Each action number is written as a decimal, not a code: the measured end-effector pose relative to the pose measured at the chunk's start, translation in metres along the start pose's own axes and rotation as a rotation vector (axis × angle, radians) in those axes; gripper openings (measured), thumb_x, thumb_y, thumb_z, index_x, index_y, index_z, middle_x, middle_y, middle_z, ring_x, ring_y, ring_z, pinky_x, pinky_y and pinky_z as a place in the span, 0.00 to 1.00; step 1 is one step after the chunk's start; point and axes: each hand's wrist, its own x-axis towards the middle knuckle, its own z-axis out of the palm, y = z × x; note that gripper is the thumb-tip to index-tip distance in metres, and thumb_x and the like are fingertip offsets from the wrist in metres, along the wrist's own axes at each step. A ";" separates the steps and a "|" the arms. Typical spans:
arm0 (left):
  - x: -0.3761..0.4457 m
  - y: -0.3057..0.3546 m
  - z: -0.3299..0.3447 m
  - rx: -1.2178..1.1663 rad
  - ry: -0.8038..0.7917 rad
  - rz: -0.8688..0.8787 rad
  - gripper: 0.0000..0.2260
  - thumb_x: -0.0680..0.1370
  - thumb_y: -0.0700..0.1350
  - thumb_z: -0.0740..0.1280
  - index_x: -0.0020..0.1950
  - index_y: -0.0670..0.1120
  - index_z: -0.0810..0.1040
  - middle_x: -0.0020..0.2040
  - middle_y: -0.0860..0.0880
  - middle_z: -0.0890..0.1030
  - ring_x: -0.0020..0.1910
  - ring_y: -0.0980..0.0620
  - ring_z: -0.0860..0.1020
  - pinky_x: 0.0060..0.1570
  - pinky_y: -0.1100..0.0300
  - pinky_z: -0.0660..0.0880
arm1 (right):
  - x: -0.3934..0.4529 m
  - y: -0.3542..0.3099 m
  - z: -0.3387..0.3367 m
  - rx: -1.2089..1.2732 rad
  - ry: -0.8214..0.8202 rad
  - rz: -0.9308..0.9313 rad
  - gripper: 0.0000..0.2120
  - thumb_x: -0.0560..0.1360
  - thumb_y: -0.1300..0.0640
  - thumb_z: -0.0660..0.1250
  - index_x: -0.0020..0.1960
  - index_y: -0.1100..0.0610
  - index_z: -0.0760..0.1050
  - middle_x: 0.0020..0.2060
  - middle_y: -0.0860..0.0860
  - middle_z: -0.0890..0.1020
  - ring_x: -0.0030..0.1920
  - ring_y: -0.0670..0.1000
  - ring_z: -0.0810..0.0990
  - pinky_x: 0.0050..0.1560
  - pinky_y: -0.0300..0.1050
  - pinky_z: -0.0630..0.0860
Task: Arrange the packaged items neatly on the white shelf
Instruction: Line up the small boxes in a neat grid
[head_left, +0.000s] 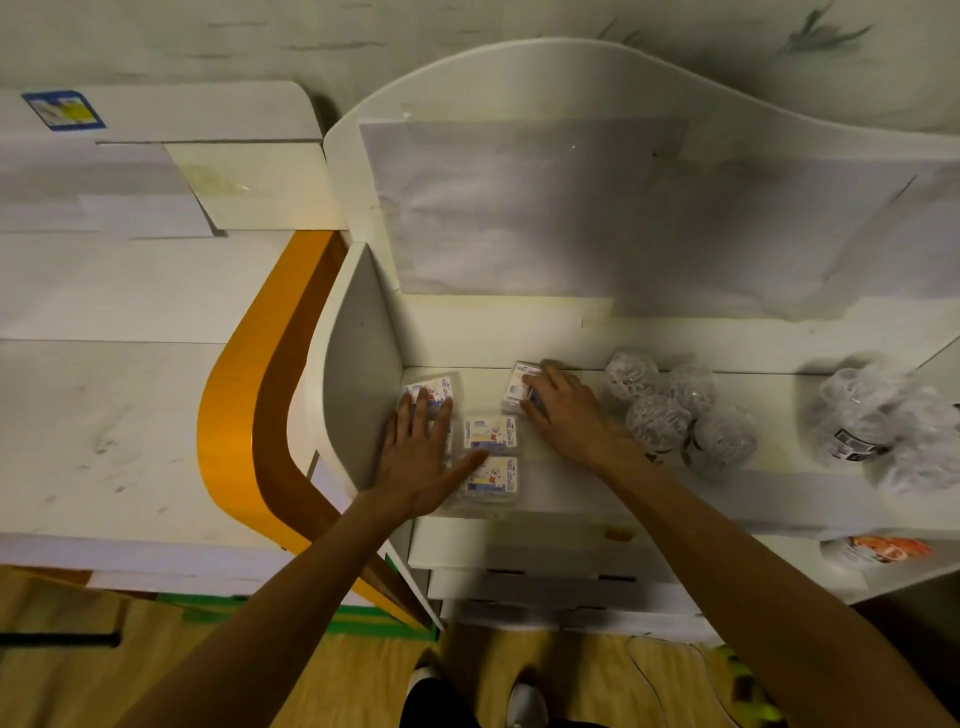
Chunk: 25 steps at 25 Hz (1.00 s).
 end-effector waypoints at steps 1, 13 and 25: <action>0.000 0.000 0.001 0.002 0.011 0.003 0.47 0.71 0.80 0.43 0.82 0.54 0.41 0.81 0.47 0.38 0.79 0.44 0.34 0.76 0.42 0.37 | 0.002 0.000 -0.002 0.010 0.008 0.005 0.22 0.83 0.45 0.59 0.74 0.53 0.67 0.75 0.55 0.65 0.73 0.58 0.66 0.71 0.57 0.67; 0.001 0.001 0.001 0.032 0.034 0.019 0.47 0.70 0.79 0.40 0.82 0.52 0.42 0.81 0.46 0.39 0.79 0.45 0.34 0.77 0.41 0.39 | 0.002 -0.028 0.009 -0.072 0.085 0.260 0.29 0.82 0.36 0.53 0.76 0.52 0.64 0.72 0.62 0.64 0.69 0.61 0.67 0.67 0.57 0.67; -0.006 0.009 -0.002 -0.015 0.124 -0.040 0.41 0.77 0.73 0.46 0.82 0.50 0.47 0.82 0.45 0.46 0.80 0.44 0.42 0.77 0.46 0.41 | -0.021 -0.056 0.026 0.093 -0.022 0.103 0.31 0.84 0.40 0.52 0.80 0.56 0.56 0.80 0.53 0.58 0.79 0.54 0.56 0.76 0.55 0.56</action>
